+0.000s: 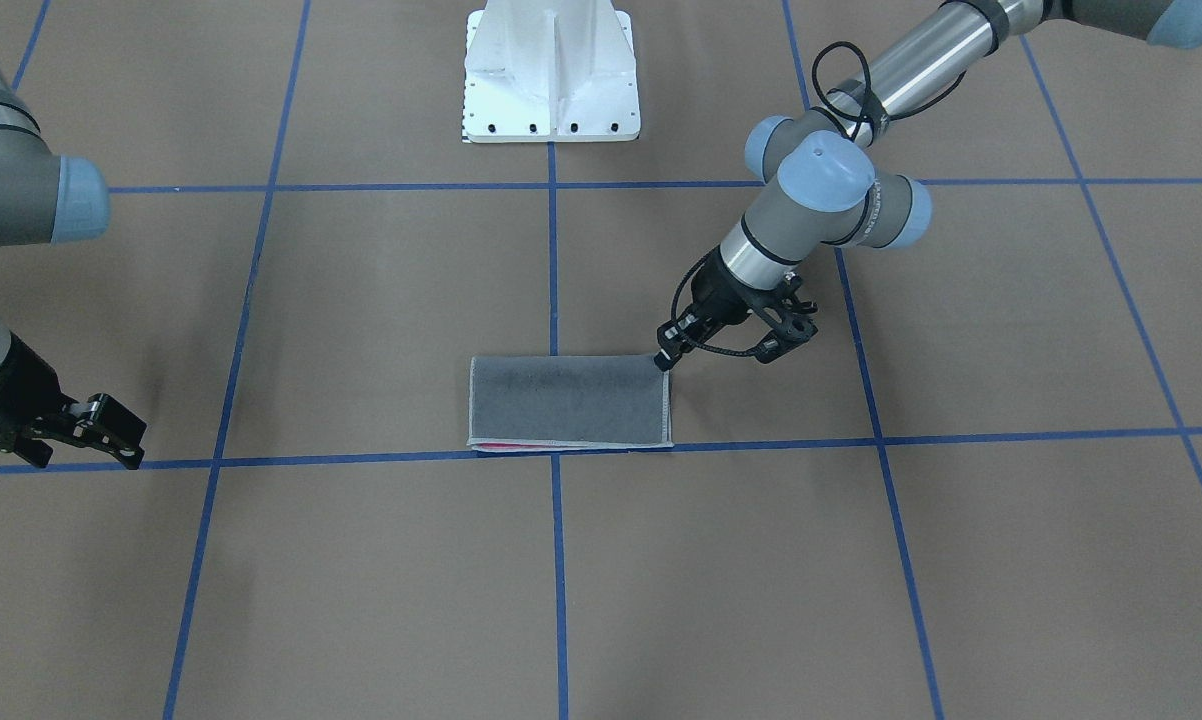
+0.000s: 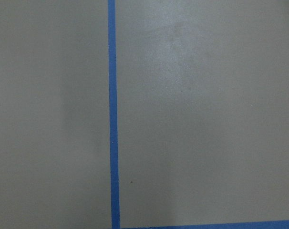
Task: Fold towel twice with both arms
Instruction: 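Lift the strip's end with the left gripper, raising it upward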
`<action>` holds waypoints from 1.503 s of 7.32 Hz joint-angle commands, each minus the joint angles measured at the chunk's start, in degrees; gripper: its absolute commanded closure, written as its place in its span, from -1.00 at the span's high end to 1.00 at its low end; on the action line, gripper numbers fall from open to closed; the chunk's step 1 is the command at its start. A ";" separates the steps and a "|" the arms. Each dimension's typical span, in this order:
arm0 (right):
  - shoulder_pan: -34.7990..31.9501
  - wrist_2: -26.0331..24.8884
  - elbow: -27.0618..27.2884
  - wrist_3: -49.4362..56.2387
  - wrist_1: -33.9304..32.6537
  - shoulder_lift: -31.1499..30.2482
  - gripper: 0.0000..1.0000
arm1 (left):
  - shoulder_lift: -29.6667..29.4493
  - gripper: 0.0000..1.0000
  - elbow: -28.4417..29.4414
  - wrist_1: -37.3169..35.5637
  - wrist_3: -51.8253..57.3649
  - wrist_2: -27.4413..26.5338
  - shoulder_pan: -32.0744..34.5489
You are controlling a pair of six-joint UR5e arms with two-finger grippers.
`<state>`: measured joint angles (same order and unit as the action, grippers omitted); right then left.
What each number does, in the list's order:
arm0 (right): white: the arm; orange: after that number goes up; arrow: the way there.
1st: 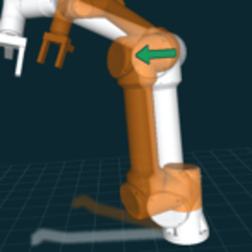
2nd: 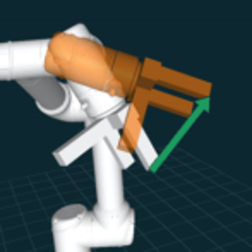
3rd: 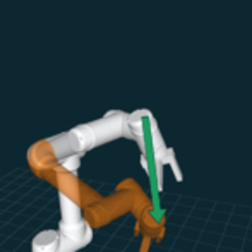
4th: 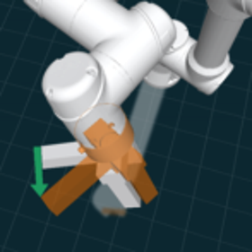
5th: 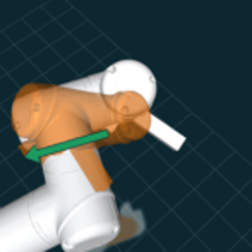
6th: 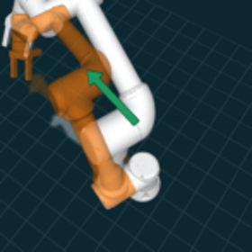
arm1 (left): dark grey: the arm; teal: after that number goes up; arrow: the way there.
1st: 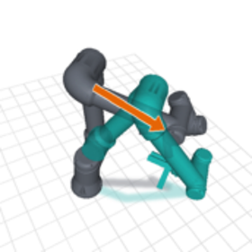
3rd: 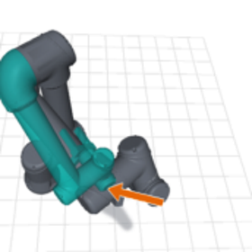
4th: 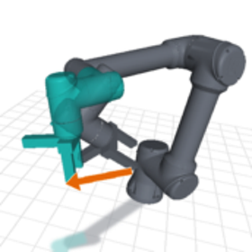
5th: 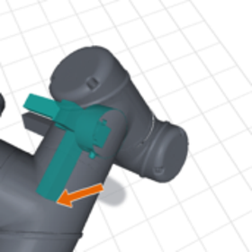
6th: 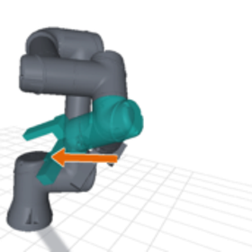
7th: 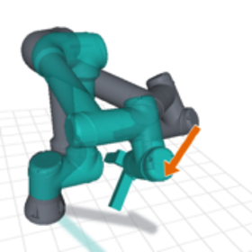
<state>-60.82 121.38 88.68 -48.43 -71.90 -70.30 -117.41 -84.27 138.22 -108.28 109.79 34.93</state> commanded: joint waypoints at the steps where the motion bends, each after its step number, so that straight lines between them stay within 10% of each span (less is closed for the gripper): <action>1: -0.09 0.00 0.00 0.00 0.00 -0.02 1.00 | 6.55 -1.00 -4.92 0.74 4.99 1.46 1.19; 11: 0.00 -0.26 0.79 -0.44 0.27 -0.54 1.00 | 4.04 -1.00 -7.93 0.12 4.75 -2.13 1.55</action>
<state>-60.83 121.11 89.55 -48.78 -71.63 -70.84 -111.94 -92.35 138.50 -103.52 108.55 36.79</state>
